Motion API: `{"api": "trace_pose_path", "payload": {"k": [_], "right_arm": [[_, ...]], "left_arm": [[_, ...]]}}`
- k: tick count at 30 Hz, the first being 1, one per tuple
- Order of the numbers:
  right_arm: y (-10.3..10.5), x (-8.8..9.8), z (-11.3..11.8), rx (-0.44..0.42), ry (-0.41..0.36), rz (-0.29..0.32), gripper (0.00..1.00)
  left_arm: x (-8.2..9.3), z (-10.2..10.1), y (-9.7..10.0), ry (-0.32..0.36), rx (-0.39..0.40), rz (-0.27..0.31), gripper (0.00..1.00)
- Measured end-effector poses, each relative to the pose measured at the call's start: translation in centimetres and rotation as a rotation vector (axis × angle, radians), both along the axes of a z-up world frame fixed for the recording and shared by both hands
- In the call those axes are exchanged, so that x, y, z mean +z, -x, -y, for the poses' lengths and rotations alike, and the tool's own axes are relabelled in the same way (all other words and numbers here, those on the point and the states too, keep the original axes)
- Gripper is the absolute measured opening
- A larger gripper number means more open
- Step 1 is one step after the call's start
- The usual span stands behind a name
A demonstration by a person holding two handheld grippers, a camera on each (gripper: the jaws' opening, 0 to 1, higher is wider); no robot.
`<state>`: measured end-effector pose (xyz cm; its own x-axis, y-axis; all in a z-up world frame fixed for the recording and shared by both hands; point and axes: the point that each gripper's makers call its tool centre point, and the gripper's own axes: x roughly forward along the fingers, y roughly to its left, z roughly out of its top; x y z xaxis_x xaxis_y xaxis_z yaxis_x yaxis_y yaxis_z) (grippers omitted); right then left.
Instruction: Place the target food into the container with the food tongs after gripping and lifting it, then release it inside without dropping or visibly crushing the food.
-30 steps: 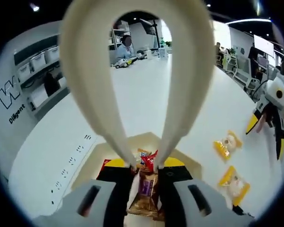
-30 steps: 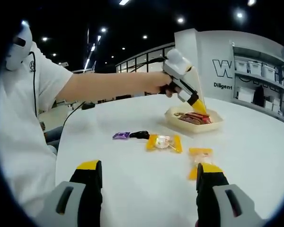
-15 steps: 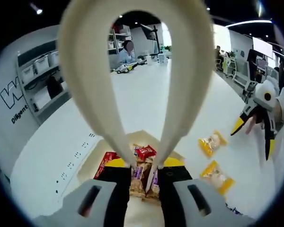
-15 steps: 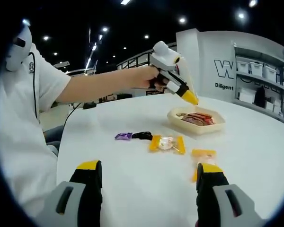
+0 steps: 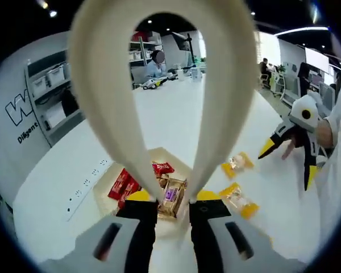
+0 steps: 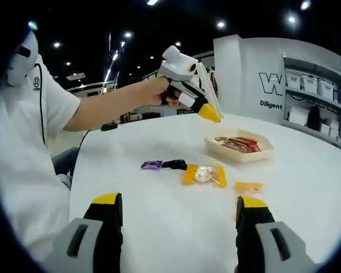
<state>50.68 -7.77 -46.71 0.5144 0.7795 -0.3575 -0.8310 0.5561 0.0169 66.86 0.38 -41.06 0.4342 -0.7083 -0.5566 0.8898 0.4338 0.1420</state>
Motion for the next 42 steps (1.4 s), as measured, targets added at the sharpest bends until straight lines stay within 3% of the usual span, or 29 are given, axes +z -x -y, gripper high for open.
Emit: {"api": "trace_pose_path", "payload": {"k": [17,23,42], "right_arm": [[0.2,-0.1,-0.8,0.016,0.005,0.0,0.81],[0.3,-0.1,-0.9,0.018,0.006,0.0,0.81],[0.2,0.0,-1.0,0.021,0.007,0.001,0.81]], "left_arm": [[-0.4,-2.8,5.5,0.005,0.049,-0.02,0.21],[-0.4,-3.3,6.6,0.008,0.066,-0.012,0.21],[-2.2,-3.8,10.3,-0.015,0.087,-0.061,0.21]]}}
